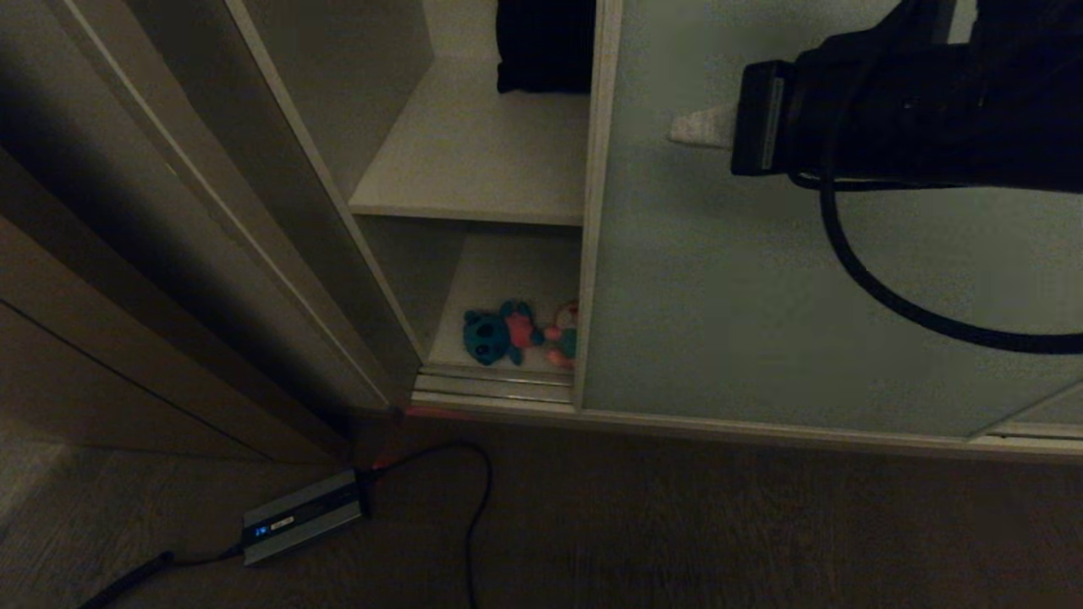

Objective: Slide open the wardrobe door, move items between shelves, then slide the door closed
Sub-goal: Close the door

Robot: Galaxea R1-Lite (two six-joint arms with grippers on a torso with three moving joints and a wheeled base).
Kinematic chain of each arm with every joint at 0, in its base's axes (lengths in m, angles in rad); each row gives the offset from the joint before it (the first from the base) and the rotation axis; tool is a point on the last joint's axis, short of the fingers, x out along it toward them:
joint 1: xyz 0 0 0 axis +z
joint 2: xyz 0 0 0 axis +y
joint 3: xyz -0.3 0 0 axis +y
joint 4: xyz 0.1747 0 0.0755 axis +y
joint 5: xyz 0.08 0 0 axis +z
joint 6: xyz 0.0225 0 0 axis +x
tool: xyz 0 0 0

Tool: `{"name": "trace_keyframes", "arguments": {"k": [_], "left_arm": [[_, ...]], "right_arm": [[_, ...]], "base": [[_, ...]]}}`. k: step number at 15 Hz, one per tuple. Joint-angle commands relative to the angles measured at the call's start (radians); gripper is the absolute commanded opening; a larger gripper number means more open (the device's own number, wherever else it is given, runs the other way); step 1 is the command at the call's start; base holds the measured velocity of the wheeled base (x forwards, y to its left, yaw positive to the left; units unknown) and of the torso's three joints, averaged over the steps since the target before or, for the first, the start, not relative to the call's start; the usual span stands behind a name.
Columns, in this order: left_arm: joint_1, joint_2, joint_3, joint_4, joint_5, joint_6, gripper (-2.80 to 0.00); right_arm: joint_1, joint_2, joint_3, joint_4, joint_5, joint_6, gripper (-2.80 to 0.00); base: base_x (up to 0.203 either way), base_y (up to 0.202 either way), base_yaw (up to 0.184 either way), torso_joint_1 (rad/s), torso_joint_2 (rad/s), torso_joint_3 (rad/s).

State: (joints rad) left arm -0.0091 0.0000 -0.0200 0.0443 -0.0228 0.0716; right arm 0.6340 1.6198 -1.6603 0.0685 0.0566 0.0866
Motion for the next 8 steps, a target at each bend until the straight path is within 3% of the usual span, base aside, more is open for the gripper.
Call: {"name": "trace_keyframes", "arguments": {"k": [1, 8], "left_arm": [[0.000, 0.000, 0.000, 0.000, 0.000, 0.000, -2.80], [0.000, 0.000, 0.000, 0.000, 0.000, 0.000, -2.80]], "right_arm": [[-0.055, -0.117, 0.073, 0.056, 0.001, -0.001, -2.80], [-0.575, -0.487, 0.399, 0.241, -0.043, -0.042, -2.80]], "base": [[0.000, 0.000, 0.000, 0.000, 0.00, 0.000], [0.000, 0.000, 0.000, 0.000, 0.00, 0.000]]}}
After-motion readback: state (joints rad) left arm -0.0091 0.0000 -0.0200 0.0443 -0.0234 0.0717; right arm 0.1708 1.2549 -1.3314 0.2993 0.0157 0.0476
